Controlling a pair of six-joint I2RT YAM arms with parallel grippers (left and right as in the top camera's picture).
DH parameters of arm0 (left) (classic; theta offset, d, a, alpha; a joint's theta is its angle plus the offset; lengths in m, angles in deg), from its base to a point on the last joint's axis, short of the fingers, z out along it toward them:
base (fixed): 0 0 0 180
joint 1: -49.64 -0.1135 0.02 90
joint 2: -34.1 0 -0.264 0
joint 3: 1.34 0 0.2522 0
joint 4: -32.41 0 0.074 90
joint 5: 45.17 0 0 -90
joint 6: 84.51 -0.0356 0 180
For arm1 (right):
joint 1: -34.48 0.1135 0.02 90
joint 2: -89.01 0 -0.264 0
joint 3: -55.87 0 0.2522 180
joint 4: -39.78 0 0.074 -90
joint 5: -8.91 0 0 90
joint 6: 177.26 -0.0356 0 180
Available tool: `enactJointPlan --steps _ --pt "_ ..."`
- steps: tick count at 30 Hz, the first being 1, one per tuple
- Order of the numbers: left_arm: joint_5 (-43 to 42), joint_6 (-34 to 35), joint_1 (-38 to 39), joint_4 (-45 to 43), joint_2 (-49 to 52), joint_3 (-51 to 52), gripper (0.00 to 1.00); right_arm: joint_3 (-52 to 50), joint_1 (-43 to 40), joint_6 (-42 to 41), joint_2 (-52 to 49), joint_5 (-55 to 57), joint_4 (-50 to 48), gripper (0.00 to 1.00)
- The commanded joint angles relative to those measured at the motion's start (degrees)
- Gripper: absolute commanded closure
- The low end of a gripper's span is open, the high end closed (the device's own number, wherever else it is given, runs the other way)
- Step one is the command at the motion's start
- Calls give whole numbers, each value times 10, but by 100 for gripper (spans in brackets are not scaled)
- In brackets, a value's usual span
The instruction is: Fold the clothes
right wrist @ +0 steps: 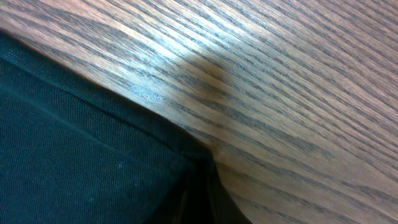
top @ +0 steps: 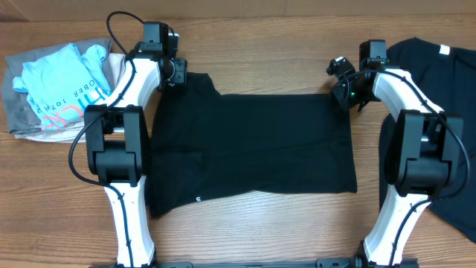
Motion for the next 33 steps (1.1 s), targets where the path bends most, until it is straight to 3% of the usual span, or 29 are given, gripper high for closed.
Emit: enactJointPlan --steps 1,4,5,7,10,11,17,33 --pt "-28 -8 -2 4 14 -10 45 -3 -3 -1 -5 -5 2 88" --pt "-33 -8 -2 7 20 -10 44 -3 -3 -1 -5 -5 3 88" --pt "-33 -8 -2 8 23 -10 49 -3 -3 -1 -5 -5 4 88" --pt "-33 -8 -3 8 25 -10 72 -3 -3 -1 -5 -5 4 88" --pt "-26 -8 -3 8 23 -12 95 -3 -3 -1 -5 -6 3 90" --pt "-26 -8 -3 8 22 -14 96 -3 -3 -2 -5 -6 2 96" --pt "-27 -8 -3 27 -16 -16 96 8 -3 -64 -4 -84 -7 96" --pt "-29 70 -2 280 -167 -16 96 54 -17 -111 46 -125 134 96"
